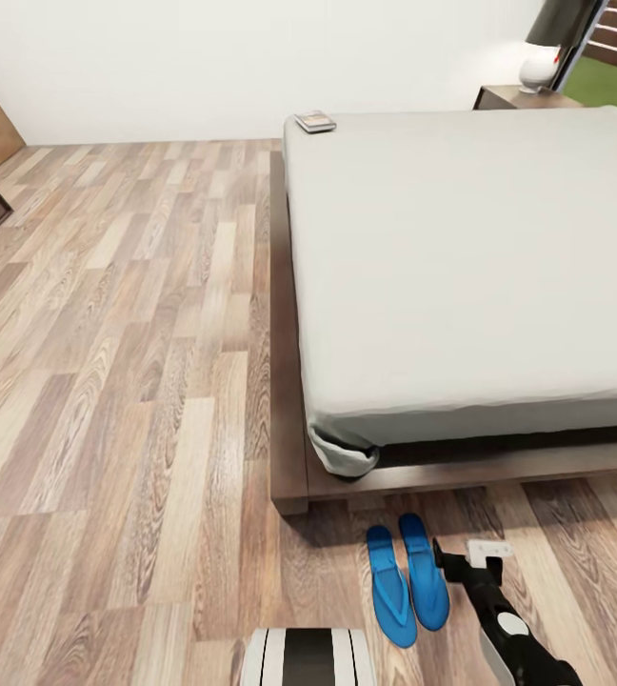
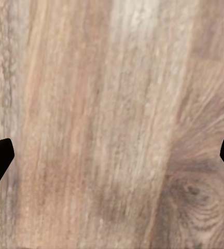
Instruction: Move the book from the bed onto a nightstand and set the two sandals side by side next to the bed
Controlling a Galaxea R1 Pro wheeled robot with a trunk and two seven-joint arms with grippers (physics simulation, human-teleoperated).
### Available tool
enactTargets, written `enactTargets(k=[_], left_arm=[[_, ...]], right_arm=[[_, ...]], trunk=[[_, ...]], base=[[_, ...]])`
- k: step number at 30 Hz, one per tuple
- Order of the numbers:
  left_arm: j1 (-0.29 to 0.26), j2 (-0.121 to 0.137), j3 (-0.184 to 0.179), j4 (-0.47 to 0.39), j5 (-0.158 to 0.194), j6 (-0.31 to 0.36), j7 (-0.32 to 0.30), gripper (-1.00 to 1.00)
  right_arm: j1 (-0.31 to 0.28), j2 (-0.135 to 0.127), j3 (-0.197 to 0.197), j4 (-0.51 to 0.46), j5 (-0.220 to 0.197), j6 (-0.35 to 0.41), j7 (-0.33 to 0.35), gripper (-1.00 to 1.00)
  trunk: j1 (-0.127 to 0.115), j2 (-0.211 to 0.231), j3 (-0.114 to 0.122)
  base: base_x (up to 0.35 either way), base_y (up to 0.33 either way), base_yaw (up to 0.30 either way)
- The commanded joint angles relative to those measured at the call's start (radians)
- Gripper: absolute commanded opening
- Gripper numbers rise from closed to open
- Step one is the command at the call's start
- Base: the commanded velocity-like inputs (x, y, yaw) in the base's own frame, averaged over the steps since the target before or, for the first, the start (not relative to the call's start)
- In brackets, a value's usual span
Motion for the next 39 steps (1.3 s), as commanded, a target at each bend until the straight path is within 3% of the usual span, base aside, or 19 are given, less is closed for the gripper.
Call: enactTargets(k=[1, 9, 16, 26, 34, 39], left_arm=[[-0.001, 0.0, -0.009, 0.001, 0.006, -0.004, -0.003, 1.0], [-0.001, 0.0, -0.009, 0.001, 0.006, -0.004, 0.001, 1.0], [-0.001, 0.0, -0.009, 0.001, 0.006, -0.004, 0.002, 1.0], [-0.001, 0.0, -0.01, 0.001, 0.006, -0.003, 0.004, 1.0], [-0.001, 0.0, -0.011, 0.001, 0.006, -0.003, 0.034, 1.0], [-0.001, 0.0, -0.012, 0.001, 0.006, -0.003, 0.055, 1.0]], right_arm=[[-0.001, 0.001, -0.006, 0.001, 0.01, -0.003, 0.001, 1.0], [0.001, 0.0, -0.008, 0.009, 0.01, -0.003, -0.003, 1.0], [0.001, -0.002, -0.009, 0.031, 0.01, -0.002, -0.005, 1.0], [0.005, -0.004, -0.01, 0.052, 0.01, -0.002, -0.005, 1.0], [0.006, -0.007, -0.009, 0.065, 0.013, 0.002, -0.005, 1.0], [0.007, -0.008, -0.007, 0.087, 0.014, 0.007, -0.005, 1.0]], trunk=[[-0.001, 0.0, 0.003], [-0.004, 0.002, 0.034], [-0.004, 0.002, 0.034], [-0.009, 0.004, 0.073], [-0.009, 0.004, 0.077], [-0.011, 0.006, 0.096]], base=[[0.0, 0.0, 0.0], [0.0, 0.0, 0.0], [0.0, 0.0, 0.0], [0.0, 0.0, 0.0], [0.0, 0.0, 0.0], [0.0, 0.0, 0.0]])
